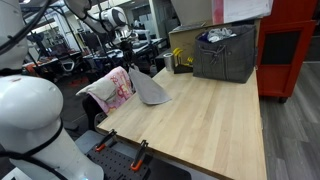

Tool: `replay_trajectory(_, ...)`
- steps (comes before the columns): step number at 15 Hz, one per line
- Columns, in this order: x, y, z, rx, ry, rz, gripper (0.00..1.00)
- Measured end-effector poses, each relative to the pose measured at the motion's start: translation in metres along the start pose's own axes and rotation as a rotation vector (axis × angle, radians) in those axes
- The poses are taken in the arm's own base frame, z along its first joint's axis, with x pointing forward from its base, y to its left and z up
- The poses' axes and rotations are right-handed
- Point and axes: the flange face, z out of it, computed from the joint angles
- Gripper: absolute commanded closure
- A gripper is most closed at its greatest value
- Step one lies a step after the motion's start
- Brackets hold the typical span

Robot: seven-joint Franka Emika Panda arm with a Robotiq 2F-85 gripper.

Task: Put the grey towel on the backrest of the chair.

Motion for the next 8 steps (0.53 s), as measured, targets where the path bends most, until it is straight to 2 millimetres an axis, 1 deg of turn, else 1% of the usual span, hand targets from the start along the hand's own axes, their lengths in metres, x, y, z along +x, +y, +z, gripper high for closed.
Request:
replay_trajectory(5,-0.005,-0.025,-0.043,0.013,0.051,-0.040,0.99)
replay_trajectory(8,-0.012,-0.047,-0.070,0.008,0.087,-0.078,0.99)
